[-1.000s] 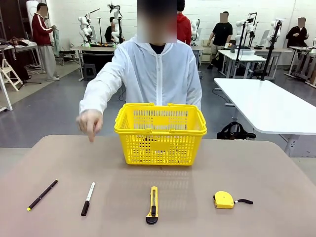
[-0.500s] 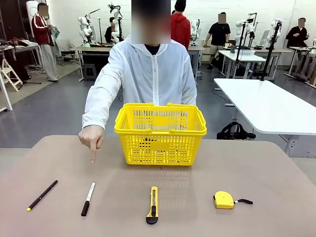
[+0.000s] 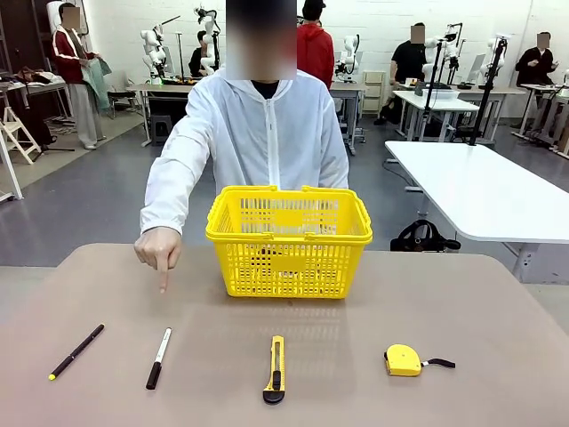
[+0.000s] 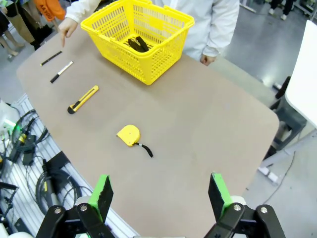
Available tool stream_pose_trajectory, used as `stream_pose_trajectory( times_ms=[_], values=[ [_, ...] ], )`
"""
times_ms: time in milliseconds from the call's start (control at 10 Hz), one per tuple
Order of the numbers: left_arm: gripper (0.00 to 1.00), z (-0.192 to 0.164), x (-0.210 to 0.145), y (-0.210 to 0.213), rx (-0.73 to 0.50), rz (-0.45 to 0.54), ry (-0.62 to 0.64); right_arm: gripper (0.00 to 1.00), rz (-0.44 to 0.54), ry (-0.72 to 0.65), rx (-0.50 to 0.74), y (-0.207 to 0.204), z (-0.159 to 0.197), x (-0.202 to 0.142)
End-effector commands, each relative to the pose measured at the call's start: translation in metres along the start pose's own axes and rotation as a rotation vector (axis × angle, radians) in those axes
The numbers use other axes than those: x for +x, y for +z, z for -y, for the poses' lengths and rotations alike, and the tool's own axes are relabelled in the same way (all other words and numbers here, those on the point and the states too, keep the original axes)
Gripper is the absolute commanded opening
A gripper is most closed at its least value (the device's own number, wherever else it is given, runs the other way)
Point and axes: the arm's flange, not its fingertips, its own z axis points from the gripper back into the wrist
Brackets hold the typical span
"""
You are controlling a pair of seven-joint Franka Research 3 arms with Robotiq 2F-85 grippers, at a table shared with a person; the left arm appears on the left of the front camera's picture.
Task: Place the items the person wants into the basket.
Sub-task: Pick up the item the person points to and place it in the Market Basket.
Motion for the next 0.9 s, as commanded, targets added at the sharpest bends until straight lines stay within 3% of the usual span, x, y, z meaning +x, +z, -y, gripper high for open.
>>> stream_pose_trajectory(
  times_ms=[0,300,600,800],
  values=[
    [1.00,0.022,0.017,-0.054,0.078,-0.231,-0.007,1.00,-0.010,-0.002,0.004,0.000,0.002,0.002],
    [1.00,0.062,0.034,-0.144,0.243,-0.419,-0.013,1.00,-0.010,-0.002,0.004,0.000,0.002,0.002],
    [1.00,0.093,0.024,-0.221,0.472,-0.366,0.173,1.00,-0.010,-0.002,0.004,0.000,0.002,0.002],
    [1.00,0.093,0.028,-0.258,0.406,-0.446,0.267,1.00,-0.010,-0.002,0.004,0.000,0.002,0.002]
  ],
)
